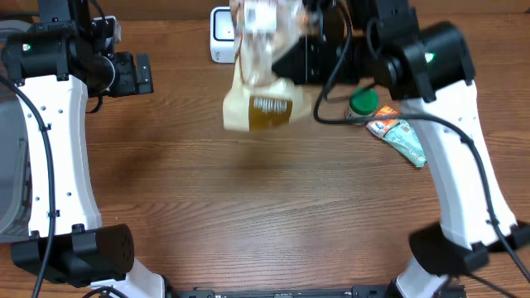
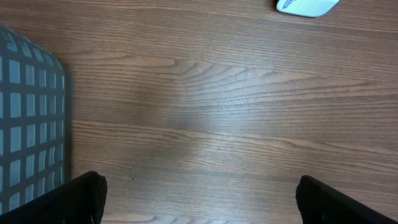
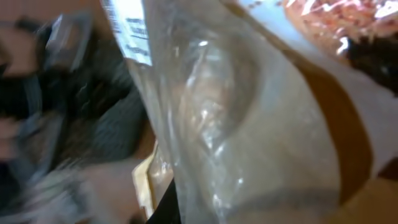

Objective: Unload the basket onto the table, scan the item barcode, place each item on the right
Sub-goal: 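Hold the Pantree bag's label in front of the scanner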

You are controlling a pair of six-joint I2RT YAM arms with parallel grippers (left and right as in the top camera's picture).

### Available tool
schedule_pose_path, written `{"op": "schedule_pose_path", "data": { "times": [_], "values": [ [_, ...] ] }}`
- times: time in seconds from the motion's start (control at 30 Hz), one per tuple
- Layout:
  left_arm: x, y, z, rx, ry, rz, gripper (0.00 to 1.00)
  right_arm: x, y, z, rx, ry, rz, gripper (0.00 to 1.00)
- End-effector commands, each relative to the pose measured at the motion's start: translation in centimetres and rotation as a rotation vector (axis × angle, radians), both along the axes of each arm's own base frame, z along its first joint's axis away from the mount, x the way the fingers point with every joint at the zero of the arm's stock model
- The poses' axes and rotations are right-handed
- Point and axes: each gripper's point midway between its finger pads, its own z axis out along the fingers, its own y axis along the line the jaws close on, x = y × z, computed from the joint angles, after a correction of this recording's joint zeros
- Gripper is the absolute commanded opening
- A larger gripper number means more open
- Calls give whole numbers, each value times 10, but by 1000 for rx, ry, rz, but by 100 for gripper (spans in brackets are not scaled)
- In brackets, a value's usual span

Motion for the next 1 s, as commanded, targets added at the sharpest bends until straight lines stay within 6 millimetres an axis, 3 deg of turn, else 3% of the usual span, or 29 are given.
{"op": "schedule_pose_path", "data": {
  "times": [0.0,0.03,0.13,0.37,0.47,0.77,0.87,0.97],
  "values": [
    [1,-2,-3,-1,8,-20,100,70,-33,-31,-374,-211,-230,4],
    [1,-2,-3,-1,8,-20,100,97,-41,-42,-503,-287,-318,4],
    [1,-2,-3,-1,8,-20,100,139,-36,-61,-724,-439,-314,4],
    [1,-2,-3,-1,8,-20,99,201,-3,-111,-1256,-715,32,4],
    [1,-2,-3,-1,8,-20,100,221,10,-124,-1278,-781,29,4],
    [1,-2,-3,-1,8,-20,100,257,36,-158,-1203,-892,-99,4],
    [1,-2,-3,-1,8,-20,100,256,50,-180,-1230,-896,-48,4],
    [1,-2,-3,-1,8,-20,100,250,61,-184,-1239,-906,-16,4]
  ]
}}
